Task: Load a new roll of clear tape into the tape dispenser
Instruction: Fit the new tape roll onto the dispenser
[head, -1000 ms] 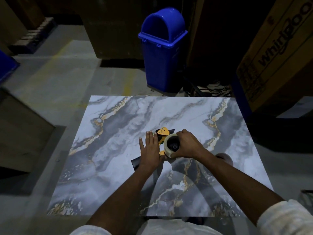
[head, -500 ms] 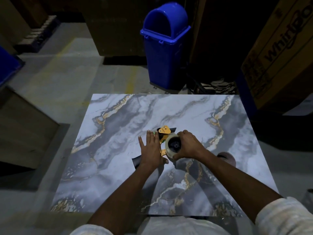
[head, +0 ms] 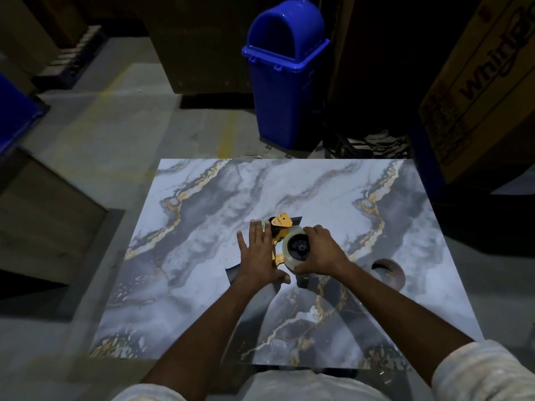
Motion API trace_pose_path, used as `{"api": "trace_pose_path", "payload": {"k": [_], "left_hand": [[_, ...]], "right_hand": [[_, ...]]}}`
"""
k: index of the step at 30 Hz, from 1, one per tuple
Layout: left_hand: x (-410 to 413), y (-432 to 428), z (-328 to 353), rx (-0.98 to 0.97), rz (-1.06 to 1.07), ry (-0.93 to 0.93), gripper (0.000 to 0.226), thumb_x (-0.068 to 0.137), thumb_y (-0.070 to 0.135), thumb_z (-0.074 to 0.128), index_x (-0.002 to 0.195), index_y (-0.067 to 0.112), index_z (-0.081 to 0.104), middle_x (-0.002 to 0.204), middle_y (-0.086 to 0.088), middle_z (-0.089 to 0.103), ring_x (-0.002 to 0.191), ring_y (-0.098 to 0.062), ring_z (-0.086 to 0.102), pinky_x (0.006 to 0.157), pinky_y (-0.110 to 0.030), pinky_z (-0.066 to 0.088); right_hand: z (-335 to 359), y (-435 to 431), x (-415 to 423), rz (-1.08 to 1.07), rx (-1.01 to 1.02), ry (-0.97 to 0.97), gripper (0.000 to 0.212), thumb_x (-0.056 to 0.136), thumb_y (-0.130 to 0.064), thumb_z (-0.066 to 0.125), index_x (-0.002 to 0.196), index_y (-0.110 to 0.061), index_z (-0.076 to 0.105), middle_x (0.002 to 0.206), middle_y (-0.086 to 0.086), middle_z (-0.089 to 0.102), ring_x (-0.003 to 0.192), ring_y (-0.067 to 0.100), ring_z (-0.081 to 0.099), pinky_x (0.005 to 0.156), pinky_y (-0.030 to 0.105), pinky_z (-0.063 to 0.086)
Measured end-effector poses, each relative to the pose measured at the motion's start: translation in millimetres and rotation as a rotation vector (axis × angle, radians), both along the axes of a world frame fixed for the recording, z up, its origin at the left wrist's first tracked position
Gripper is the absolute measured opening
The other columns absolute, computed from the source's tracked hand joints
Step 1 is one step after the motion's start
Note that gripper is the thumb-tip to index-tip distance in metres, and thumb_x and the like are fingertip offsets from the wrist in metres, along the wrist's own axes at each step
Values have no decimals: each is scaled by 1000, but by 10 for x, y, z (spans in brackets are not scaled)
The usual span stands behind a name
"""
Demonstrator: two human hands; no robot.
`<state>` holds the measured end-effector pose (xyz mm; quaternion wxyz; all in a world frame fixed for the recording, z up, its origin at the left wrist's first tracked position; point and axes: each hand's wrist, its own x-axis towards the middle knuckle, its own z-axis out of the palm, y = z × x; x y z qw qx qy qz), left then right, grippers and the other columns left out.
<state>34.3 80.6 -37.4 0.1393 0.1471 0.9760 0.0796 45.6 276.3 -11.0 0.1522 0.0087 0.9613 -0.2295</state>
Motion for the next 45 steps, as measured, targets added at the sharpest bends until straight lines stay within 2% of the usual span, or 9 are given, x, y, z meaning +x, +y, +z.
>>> {"api": "trace_pose_path", "payload": {"k": [6,9,16,20,24,28,32,38,45], "left_hand": [[113,-162,-90,245,146,114,138,60,82,72,163,19,5,170,-12,5,157,-31,0,123,-55,15],[215,-290,-81,282,218,208,100,59,72,77,137,19,45,131,-4,49,127,-29,43,96,-45,39],[556,-360,-97,364,114,527,34,79,41,82,90,17,61,88,-2,58,83,-24,50,73,-36,37],[822,-200,31,506,529,30,47,85,53,75,60,15,59,63,-4,67,58,-19,58,56,-27,42],[643,-16,51,1187,1012,-381,34,93,29,74,101,-3,74,94,-16,75,89,-28,72,56,-18,52],[561,95,149,1102,1070,-257,32,95,37,71,99,5,70,92,-6,72,71,-8,61,48,-12,41],[526,143,175,1164,955,-186,31,101,43,59,113,14,60,112,-9,69,90,-12,63,65,-26,46],[526,184,426,1484,898,-346,29,108,35,49,136,29,48,116,-2,64,96,-15,64,56,-19,54],[425,306,625,1572,766,-292,32,106,43,49,136,35,52,133,0,64,117,-27,67,86,-57,59]], "right_hand": [[-19,-136,244,-259,-146,57,145,44,-75,83,157,-24,9,148,7,35,137,30,34,105,52,42],[-36,-192,294,-303,-162,69,139,47,-69,86,156,-24,13,146,8,37,136,31,35,104,49,42],[-41,-201,265,-334,-185,62,129,54,-60,87,155,-18,19,145,10,40,135,31,37,105,45,43],[-5,-195,252,-308,-84,38,119,53,-66,83,148,-14,35,137,11,46,129,30,43,103,41,44],[-10,-219,266,-279,-33,58,100,44,-76,76,123,-20,52,117,4,54,111,24,52,89,37,50],[-86,-233,256,-286,-72,71,95,35,-84,73,108,-25,58,104,-2,60,98,19,59,80,37,56],[-33,-199,210,-313,-179,52,89,36,-83,77,100,-22,63,97,-2,65,93,16,63,76,36,58],[207,-137,287,-365,-414,-38,72,50,-61,90,105,-18,72,99,-3,73,88,11,68,72,28,60],[565,-89,371,-388,-668,-89,51,58,-49,91,100,-26,76,96,-8,74,90,9,68,69,26,56]]}}
